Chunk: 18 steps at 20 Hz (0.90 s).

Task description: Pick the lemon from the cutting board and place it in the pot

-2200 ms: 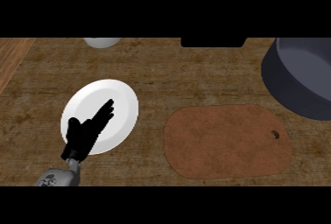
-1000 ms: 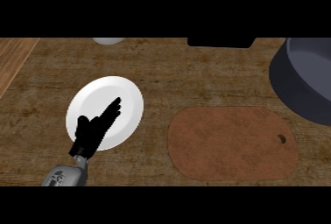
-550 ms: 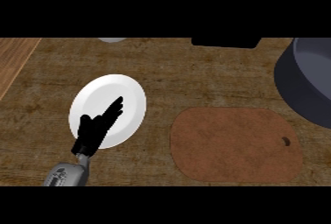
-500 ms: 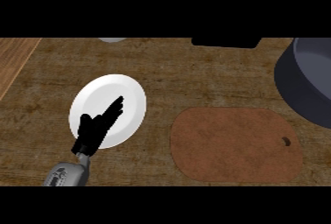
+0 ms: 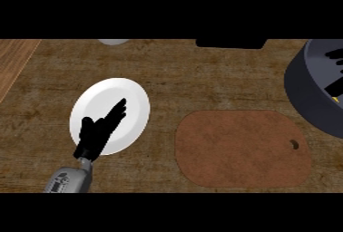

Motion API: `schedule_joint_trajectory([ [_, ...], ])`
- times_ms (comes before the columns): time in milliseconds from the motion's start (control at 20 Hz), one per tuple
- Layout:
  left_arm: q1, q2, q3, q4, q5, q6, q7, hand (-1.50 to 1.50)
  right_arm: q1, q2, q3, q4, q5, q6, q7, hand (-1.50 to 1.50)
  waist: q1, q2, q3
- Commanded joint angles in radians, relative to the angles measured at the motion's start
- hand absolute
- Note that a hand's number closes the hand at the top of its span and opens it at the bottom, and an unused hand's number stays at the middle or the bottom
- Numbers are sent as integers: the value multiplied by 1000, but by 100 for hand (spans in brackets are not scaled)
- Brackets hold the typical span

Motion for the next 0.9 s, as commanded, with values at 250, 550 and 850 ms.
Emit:
schedule_joint_trajectory([
  [250, 12, -5, 12, 7, 1, 9, -15, 0, -45, -3, -328, -55, -305, -242, -126, -150, -13, -1, 1],
  [550, 10, 13, 13, -37, 5, -3, 28, 0, -16, -136, -458, -58, -410, -294, -183, -150, -18, -7, 0],
  [850, -12, 7, 27, -24, 14, -4, 53, 0, 95, -199, -577, -55, -524, -217, -346, -150, -30, -7, 0],
])
